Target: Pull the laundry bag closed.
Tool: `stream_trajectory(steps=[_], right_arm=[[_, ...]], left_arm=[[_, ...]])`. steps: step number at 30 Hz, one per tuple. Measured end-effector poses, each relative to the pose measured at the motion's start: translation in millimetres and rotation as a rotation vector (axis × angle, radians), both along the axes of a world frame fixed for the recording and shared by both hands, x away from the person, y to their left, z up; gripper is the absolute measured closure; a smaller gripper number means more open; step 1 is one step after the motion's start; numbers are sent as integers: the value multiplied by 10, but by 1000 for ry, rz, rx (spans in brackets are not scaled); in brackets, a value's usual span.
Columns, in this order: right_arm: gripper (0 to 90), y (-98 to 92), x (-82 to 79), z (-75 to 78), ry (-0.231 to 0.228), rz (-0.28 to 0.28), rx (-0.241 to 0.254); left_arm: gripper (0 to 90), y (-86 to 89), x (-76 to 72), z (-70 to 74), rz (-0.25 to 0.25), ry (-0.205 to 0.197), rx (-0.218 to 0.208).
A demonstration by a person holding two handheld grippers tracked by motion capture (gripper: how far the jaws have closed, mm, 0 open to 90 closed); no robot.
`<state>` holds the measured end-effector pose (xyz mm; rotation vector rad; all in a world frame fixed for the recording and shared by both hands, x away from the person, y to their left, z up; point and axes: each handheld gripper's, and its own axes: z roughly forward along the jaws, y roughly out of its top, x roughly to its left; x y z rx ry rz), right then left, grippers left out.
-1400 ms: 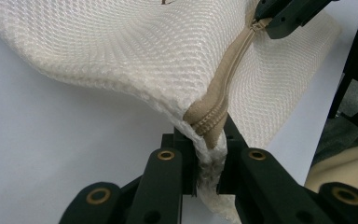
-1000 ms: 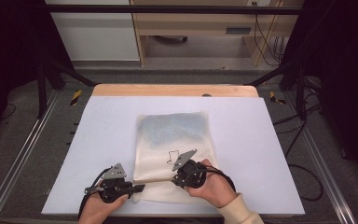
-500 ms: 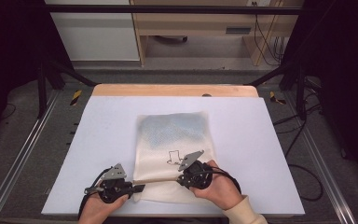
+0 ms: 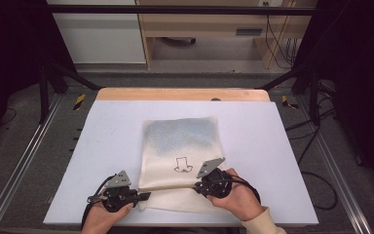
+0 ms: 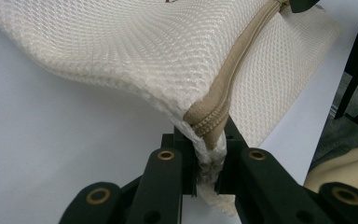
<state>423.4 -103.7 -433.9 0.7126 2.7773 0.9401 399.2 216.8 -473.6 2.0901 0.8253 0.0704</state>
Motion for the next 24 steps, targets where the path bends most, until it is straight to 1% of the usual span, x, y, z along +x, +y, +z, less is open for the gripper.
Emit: stream_trajectory(steps=[2, 7, 9, 12, 19, 23, 24], right_arm=[[822, -9, -5, -9, 6, -3, 10], [822, -19, -15, -13, -3, -2, 13], [822, -13, -16, -31, 1, 0, 1], [822, -14, -15, -44, -5, 5, 5], [822, -31, -13, -37, -1, -1, 19], [822, -44, -11, -39, 2, -8, 5], [822, -50, -10, -39, 1, -10, 10]], left_arm=[[822, -4, -6, 3, -1, -1, 0], [822, 3, -5, 1, -1, -1, 0], [823, -1, -6, 0, -1, -1, 3], [822, 0, -9, 2, 0, -3, 3], [822, -2, -11, 9, 0, -7, 2], [822, 0, -14, 19, 1, -15, 9], [822, 0, -15, 23, 3, -16, 8]])
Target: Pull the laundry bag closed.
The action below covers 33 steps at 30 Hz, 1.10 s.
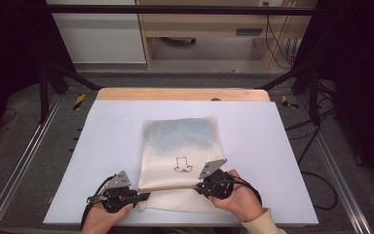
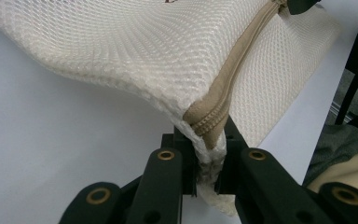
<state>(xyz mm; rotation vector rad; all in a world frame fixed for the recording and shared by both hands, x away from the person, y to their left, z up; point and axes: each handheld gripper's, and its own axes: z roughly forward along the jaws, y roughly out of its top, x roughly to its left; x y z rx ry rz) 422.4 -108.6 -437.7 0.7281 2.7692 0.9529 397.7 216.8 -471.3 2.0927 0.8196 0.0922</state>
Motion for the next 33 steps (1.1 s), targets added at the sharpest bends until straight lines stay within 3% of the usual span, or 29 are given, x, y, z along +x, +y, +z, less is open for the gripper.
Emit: stream_trajectory(steps=[33], right_arm=[[821, -218, -60, 13, -4, -43, 16]], left_arm=[[822, 19, 3, 26, 4, -9, 3]])
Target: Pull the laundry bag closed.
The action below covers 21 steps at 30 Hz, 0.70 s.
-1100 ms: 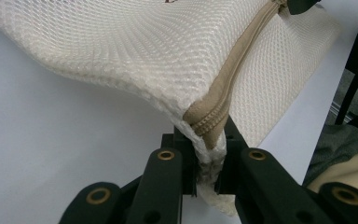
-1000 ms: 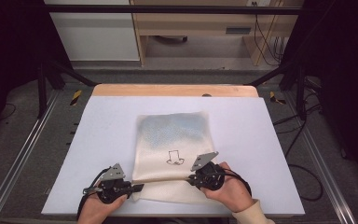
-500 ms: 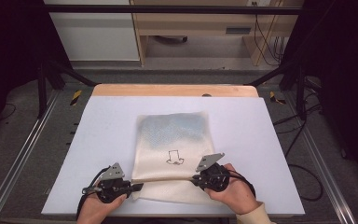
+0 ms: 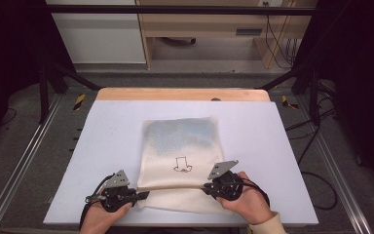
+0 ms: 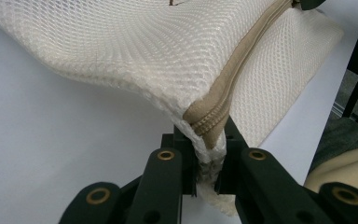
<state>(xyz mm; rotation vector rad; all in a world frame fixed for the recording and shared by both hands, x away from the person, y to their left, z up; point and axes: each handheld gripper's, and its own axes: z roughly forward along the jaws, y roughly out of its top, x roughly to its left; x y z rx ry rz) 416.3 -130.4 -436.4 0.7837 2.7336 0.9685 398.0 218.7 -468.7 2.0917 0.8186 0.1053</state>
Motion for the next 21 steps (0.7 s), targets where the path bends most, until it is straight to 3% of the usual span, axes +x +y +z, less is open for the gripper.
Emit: stream_trajectory(steps=[21], right_arm=[[820, -136, -11, 2, 4, -34, 15]], left_arm=[[822, 11, 6, 3, 2, -3, 4]])
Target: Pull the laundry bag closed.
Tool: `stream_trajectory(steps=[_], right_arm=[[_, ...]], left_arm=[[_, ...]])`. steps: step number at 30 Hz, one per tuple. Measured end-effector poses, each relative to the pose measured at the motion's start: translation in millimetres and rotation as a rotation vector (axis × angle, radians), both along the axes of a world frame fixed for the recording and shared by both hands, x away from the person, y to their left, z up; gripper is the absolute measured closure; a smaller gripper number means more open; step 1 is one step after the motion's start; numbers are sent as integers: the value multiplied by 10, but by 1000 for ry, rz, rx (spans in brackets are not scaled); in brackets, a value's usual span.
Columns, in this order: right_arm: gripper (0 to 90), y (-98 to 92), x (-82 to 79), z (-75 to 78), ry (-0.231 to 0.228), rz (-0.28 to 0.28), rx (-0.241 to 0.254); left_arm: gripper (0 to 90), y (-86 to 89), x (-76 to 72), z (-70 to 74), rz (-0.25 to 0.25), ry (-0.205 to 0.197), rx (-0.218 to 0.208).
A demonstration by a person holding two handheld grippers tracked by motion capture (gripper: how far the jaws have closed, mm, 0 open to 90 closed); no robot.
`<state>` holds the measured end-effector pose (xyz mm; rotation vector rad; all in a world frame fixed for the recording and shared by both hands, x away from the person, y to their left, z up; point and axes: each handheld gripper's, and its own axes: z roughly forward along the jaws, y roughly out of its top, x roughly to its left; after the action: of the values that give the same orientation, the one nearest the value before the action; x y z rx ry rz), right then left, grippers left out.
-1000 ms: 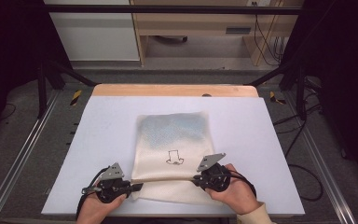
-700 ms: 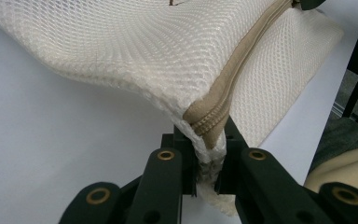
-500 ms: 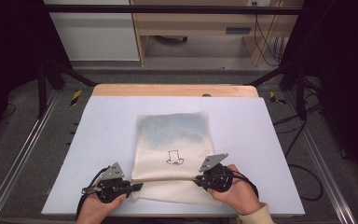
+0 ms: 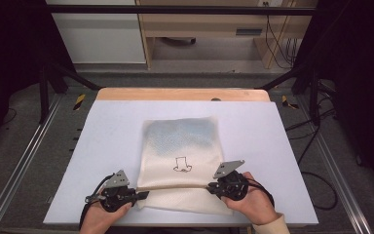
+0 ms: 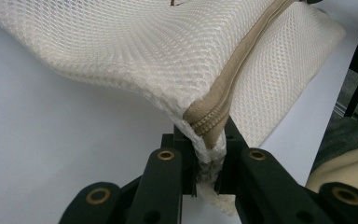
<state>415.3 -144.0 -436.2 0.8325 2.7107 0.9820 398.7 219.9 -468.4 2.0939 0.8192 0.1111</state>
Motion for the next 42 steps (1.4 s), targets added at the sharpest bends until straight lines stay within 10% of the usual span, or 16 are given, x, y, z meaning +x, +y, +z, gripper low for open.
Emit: stream_trajectory(steps=[42], right_arm=[[820, -247, -61, -58, 8, -47, 11]], left_arm=[[822, 27, 4, 13, 10, -6, 6]])
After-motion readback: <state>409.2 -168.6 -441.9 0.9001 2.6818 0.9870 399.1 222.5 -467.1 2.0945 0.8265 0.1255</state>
